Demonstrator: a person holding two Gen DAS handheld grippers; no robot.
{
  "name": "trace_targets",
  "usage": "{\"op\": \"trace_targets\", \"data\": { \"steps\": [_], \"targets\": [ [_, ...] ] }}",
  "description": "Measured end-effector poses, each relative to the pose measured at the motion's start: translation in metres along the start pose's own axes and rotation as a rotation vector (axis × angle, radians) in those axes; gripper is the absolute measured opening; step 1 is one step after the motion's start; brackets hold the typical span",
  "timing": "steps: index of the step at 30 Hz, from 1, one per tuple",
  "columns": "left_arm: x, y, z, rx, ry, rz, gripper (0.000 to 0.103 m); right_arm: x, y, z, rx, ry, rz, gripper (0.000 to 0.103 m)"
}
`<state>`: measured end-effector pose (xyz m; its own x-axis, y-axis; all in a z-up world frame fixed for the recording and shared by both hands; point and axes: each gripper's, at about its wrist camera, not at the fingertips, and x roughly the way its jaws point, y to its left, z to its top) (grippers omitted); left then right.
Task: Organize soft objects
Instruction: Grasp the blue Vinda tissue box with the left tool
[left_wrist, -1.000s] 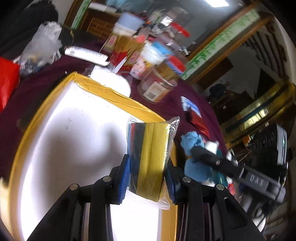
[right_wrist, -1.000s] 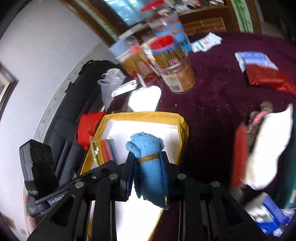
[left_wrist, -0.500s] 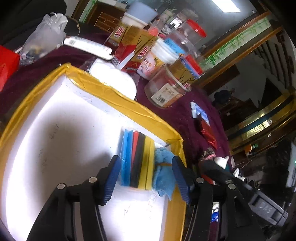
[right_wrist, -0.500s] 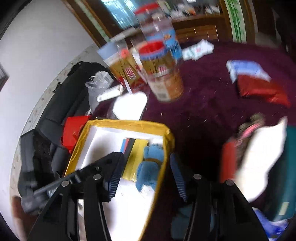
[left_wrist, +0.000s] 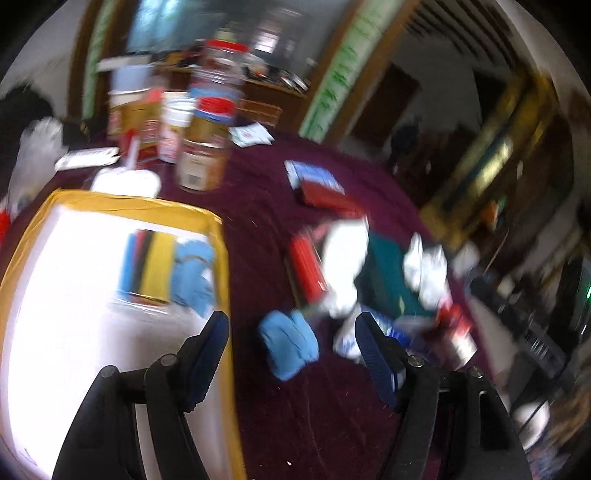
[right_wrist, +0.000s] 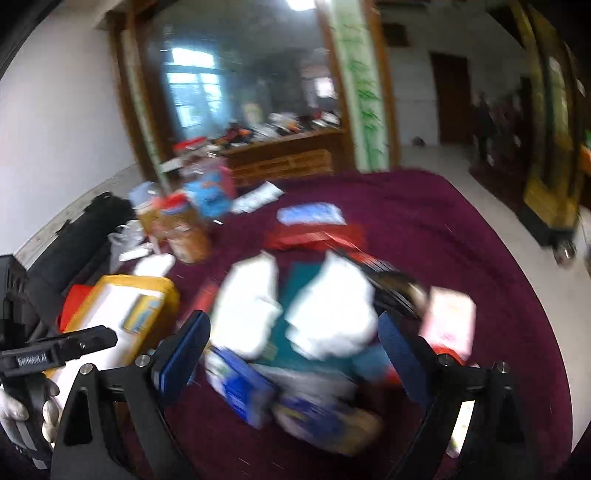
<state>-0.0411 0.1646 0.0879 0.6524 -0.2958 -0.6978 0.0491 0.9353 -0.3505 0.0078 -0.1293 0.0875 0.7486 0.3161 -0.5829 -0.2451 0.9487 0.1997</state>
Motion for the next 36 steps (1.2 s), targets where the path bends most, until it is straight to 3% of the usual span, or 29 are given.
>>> {"op": "trace_targets", "data": {
  "steps": [4, 12, 19, 24, 26, 27, 28, 30, 35, 36],
  "targets": [
    [0.024, -0.024, -0.009, 0.049, 0.058, 0.04, 0.074, -0.01, -0.042, -0.023, 0.072, 0.013, -0.031, 0.092],
    [0.049, -0.07, -0.024, 0.093, 0.113, 0.012, 0.074, -0.016, -0.106, -0.043, 0.2, -0.021, -0.064, 0.092],
    [0.081, -0.086, -0.017, 0.051, 0.105, 0.021, 0.075, -0.009, -0.121, -0.055, 0.246, -0.025, -0.042, 0.092],
    [0.102, -0.094, -0.013, 0.051, 0.101, 0.015, 0.081, -0.006, -0.114, -0.056, 0.209, -0.012, -0.046, 0.092],
    [0.11, -0.102, -0.016, 0.114, 0.119, 0.019, 0.071, -0.006, -0.109, -0.057, 0.187, -0.012, -0.05, 0.092],
    [0.11, -0.106, -0.019, 0.153, 0.127, 0.046, 0.048, -0.007, -0.107, -0.057, 0.176, -0.014, -0.055, 0.092],
    [0.109, -0.107, -0.021, 0.169, 0.14, 0.049, 0.037, -0.007, -0.105, -0.058, 0.168, -0.014, -0.058, 0.092],
    [0.101, -0.108, -0.029, 0.198, 0.184, -0.004, 0.033, -0.006, -0.102, -0.058, 0.155, -0.005, -0.063, 0.092],
    [0.075, -0.118, -0.059, 0.346, 0.223, 0.025, 0.034, -0.005, -0.103, -0.058, 0.159, 0.003, -0.054, 0.092],
    [0.069, -0.118, -0.063, 0.353, 0.213, 0.037, 0.04, -0.005, -0.103, -0.058, 0.163, 0.003, -0.052, 0.092]
  ]
}}
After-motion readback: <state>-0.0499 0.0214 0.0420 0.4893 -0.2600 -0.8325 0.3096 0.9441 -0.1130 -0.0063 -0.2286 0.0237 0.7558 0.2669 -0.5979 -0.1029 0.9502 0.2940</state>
